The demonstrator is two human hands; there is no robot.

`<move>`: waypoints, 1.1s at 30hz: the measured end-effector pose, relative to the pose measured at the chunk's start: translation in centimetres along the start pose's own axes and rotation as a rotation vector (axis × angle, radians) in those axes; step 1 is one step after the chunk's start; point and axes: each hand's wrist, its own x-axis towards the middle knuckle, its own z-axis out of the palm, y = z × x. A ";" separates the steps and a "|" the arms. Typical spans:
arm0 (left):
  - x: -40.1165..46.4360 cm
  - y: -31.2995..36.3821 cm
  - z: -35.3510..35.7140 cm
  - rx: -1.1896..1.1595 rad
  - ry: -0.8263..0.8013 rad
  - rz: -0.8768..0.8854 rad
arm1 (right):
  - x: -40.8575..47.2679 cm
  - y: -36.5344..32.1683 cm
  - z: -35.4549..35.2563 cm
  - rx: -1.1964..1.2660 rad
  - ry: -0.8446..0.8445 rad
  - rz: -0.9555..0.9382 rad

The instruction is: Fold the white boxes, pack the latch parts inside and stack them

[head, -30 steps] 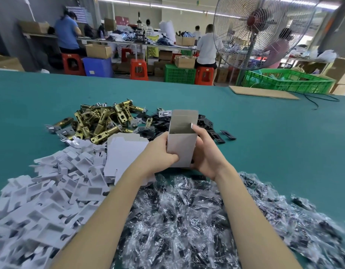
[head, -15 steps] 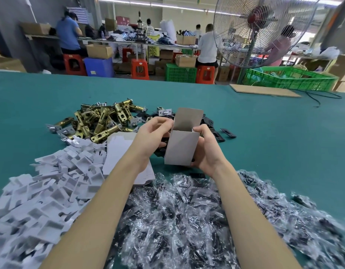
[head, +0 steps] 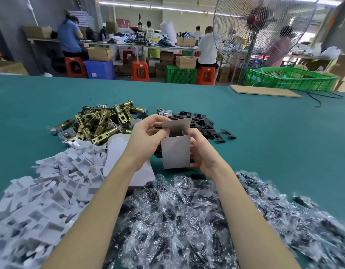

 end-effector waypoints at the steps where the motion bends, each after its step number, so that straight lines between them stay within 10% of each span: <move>1: 0.1 0.0 -0.3 0.012 -0.039 -0.006 | 0.0 0.0 0.0 -0.001 0.001 0.000; 22: -0.1 0.2 -0.5 0.088 0.014 0.053 | -1.0 0.3 -0.9 -0.096 -0.156 -0.099; 33: -0.2 0.4 -1.2 -0.021 -0.225 -0.038 | -0.4 0.2 -0.9 -0.045 -0.103 -0.078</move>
